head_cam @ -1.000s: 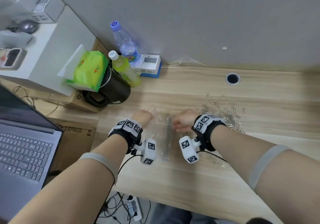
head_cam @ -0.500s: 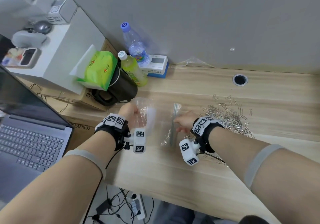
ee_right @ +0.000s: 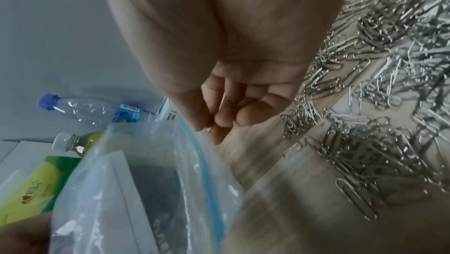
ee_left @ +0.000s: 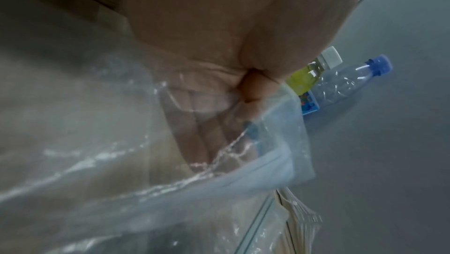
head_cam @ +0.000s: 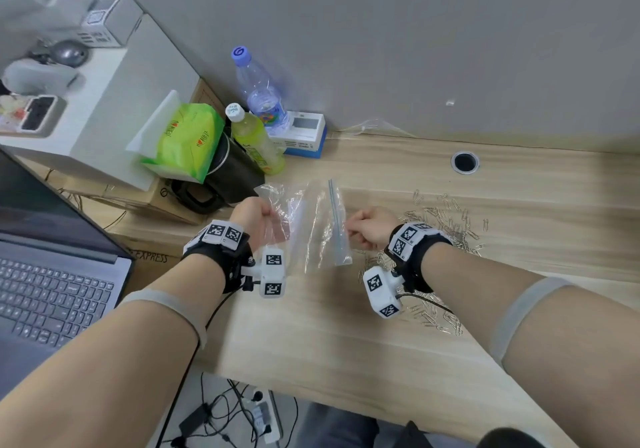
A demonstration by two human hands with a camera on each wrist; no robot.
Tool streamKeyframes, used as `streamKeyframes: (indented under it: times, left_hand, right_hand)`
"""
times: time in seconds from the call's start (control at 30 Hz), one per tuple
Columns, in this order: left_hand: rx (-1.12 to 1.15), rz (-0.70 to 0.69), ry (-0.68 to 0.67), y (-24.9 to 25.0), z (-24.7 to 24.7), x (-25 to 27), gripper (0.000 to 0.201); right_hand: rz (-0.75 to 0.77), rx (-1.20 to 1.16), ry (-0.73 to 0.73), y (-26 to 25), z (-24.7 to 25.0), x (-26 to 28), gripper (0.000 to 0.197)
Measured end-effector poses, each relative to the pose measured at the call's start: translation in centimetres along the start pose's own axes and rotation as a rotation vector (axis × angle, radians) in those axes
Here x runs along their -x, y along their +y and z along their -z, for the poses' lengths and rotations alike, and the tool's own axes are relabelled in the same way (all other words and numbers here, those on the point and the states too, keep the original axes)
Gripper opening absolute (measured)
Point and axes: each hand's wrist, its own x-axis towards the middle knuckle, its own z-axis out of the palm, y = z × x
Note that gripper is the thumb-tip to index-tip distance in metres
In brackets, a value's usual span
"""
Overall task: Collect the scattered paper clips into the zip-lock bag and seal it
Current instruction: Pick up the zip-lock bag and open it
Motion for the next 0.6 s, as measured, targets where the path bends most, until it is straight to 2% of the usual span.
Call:
streamKeyframes:
  times: [0.1,0.17,0.3,0.43,0.53,0.6]
  left_hand:
    - [-0.026,0.007,0.049,0.4,-0.4,-0.3,0.026]
    - [-0.023,-0.005,0.047,0.7,-0.7,-0.2,0.024]
    - [-0.014,-0.011,0.078,0.6,-0.8,-0.1,0.021]
    - [0.005,-0.013,0.034,0.8,-1.0,0.2,0.019]
    - [-0.027,0.057,-0.087,0.7,-0.6,-0.4,0.014]
    - [-0.065,0.041,-0.140,1.2,-0.6,0.6,0.015]
  right_hand:
    - [0.004,0.010,0.015,-0.2,1.0,-0.2,0.017]
    - [0.005,-0.001,0.000,-0.2,1.5,-0.3,0.017]
    - [-0.017,-0.044,0.052,-0.1,1.7,-0.6,0.005]
    - [-0.042,0.002,0.132,0.7,1.3,-0.9,0.015]
    - [-0.067,0.015,0.121,1.3,1.0,-1.3,0.020]
    - [-0.067,0.009,0.090,1.2,1.0,-1.5,0.043]
